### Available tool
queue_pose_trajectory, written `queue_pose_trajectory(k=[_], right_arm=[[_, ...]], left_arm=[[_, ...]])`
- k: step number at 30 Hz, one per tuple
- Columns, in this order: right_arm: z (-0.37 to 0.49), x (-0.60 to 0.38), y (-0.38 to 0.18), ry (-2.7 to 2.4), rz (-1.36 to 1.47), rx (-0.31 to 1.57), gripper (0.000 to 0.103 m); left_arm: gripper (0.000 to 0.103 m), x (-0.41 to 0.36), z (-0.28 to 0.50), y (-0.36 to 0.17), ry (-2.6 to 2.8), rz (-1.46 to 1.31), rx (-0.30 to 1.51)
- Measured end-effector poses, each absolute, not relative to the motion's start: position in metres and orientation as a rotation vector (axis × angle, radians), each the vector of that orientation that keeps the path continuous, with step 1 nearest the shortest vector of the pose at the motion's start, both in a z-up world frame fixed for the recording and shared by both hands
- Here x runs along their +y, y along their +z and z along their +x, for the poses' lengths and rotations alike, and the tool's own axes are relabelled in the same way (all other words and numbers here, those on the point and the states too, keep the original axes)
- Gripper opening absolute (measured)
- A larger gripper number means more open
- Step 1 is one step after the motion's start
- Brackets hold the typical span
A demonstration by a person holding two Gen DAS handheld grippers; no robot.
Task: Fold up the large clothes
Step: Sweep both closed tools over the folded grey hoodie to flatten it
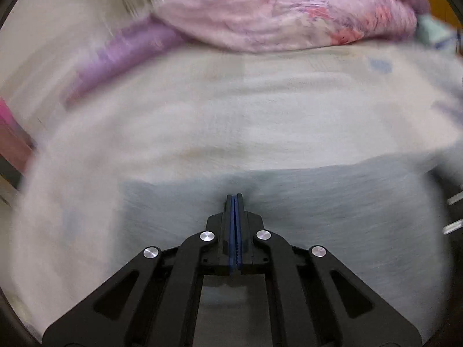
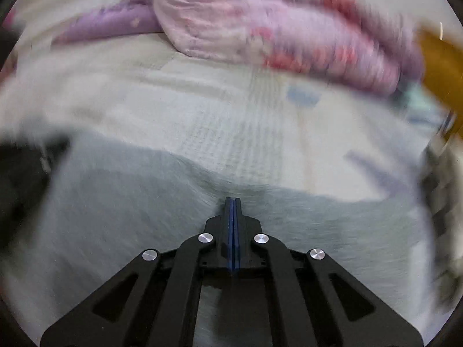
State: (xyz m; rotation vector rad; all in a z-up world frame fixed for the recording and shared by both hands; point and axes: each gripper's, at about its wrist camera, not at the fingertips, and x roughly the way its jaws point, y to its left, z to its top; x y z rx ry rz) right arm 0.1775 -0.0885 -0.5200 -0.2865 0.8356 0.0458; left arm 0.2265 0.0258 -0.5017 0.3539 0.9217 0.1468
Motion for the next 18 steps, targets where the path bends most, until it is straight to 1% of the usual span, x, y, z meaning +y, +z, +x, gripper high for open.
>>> queue_pose_trajectory(k=[2,4,6,7,8,10,11,14,18], right_arm=[[0.169,-0.104,-0.519,0.013,-0.293,0.798,0.0],[0.159,-0.113,-0.517,0.008,-0.332,0.753,0.0],[0.151,-0.124,-0.509,-0.074,-0.357,0.741,0.0],[0.15,-0.136,-0.504,-0.111,-0.303,0.775,0.0],[0.155,-0.147,-0.501,-0.181,-0.275,0.812,0.0],[0.148,-0.182,-0.484,-0.274,-0.051,0.915,0.003],[0.144,-0.192,-0.476,-0.262,0.064,0.941,0.003],[0.145,-0.171,-0.465,-0.085,0.211,1.061,0.003],[0.166,-0.117,-0.455,0.173,0.349,1.087,0.003]], left_arm=[[0.003,0.059,0.233,-0.51,0.252,0.36,0.938],[0.003,0.105,0.235,-0.51,0.212,0.225,0.965],[0.003,0.112,0.234,-0.499,0.222,0.29,0.952],[0.003,0.113,0.233,-0.496,0.3,0.374,0.94],[0.003,0.126,0.231,-0.488,0.37,0.386,0.962],[0.003,0.149,0.224,-0.471,0.346,0.204,1.027],[0.003,0.152,0.22,-0.464,0.318,0.146,1.049],[0.003,0.105,0.204,-0.445,0.132,0.207,1.053],[0.003,0.048,0.198,-0.44,-0.057,0.117,1.089]])
